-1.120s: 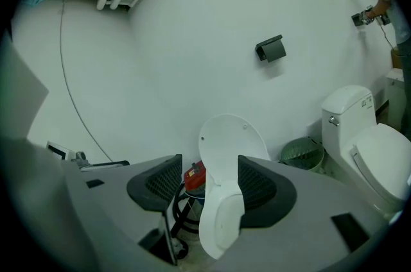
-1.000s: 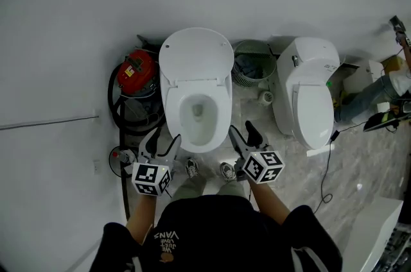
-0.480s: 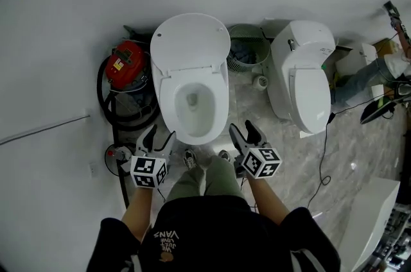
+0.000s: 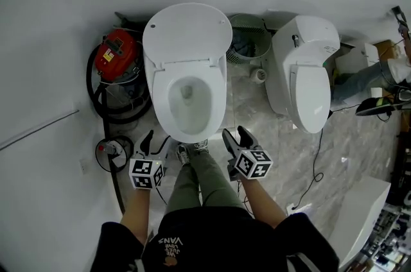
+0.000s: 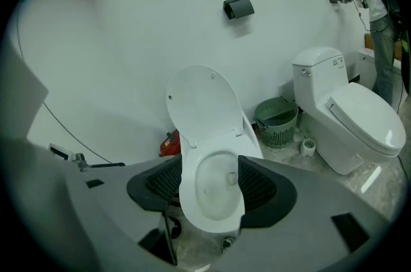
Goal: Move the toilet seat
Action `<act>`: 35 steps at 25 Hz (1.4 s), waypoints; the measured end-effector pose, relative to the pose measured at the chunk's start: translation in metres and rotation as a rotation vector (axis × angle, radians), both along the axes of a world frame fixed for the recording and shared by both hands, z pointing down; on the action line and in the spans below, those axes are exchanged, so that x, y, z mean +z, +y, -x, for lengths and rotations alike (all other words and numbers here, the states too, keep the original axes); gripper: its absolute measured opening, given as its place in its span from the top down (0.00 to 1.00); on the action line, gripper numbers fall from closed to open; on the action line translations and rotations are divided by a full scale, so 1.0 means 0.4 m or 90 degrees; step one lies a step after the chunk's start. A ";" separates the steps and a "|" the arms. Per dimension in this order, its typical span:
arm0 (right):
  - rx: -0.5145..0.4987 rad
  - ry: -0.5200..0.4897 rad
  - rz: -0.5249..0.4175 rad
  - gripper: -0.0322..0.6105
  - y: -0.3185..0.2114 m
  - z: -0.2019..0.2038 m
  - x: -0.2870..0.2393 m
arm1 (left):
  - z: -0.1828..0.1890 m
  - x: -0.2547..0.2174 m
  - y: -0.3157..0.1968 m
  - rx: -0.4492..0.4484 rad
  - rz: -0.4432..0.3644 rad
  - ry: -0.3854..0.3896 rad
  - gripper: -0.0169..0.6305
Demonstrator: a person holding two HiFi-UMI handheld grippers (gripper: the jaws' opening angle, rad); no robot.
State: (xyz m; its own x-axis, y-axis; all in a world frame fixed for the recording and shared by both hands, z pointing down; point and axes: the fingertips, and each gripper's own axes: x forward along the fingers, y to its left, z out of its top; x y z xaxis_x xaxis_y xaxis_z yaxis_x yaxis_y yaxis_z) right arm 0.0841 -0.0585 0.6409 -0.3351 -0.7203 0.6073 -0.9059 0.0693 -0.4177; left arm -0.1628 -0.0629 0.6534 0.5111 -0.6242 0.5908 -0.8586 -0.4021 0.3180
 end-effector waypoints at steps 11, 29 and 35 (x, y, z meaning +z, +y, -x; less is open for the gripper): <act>-0.036 -0.005 0.075 0.52 -0.063 -0.007 0.206 | -0.032 0.174 -0.047 -0.015 0.044 -0.011 0.56; -0.029 -0.029 0.246 0.42 -0.028 -0.044 0.582 | -0.021 0.511 0.007 -0.122 0.219 0.018 0.47; 0.008 -0.049 0.295 0.41 0.007 -0.061 0.667 | -0.028 0.601 0.038 -0.153 0.293 0.059 0.38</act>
State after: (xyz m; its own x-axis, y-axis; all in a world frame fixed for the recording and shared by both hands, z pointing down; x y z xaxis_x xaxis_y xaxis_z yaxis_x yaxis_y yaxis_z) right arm 0.1086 -0.0558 0.9076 -0.3847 -0.3837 0.8395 -0.8709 -0.1504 -0.4679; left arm -0.1516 -0.0478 0.8937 0.4482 -0.4169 0.7908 -0.8695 0.0022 0.4939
